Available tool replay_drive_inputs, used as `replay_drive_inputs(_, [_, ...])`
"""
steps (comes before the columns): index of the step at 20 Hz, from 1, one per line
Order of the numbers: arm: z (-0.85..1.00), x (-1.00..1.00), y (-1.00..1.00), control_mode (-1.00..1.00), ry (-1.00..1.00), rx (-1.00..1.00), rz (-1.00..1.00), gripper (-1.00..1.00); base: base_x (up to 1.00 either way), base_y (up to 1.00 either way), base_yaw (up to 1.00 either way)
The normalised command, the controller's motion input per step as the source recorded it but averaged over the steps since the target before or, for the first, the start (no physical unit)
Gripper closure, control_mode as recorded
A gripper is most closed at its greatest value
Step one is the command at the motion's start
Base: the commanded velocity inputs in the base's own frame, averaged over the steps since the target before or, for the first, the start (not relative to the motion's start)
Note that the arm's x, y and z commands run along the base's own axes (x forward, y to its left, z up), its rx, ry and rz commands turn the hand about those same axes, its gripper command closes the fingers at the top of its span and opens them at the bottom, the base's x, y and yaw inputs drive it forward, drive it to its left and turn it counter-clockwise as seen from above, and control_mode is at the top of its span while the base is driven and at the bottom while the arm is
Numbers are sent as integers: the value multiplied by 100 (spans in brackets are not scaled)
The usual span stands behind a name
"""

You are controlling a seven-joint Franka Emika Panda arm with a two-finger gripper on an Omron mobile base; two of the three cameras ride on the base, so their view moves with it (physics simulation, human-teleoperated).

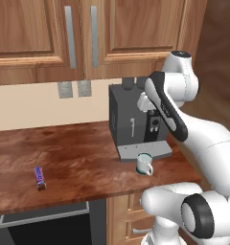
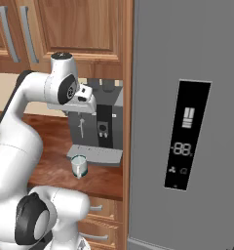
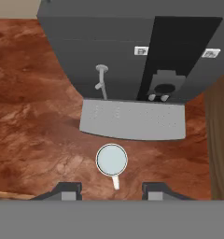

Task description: Pick the mug from the counter and place it inside the microwave. Then close the microwave.

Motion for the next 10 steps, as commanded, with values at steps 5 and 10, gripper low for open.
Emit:
replay_drive_inputs(5, [-3,-21,-6,-100,0,0,0,-100,0,0,0])
replay_drive_inputs(10, [-46,-13,-2,-100,2,-2,2,-100,0,0,0])
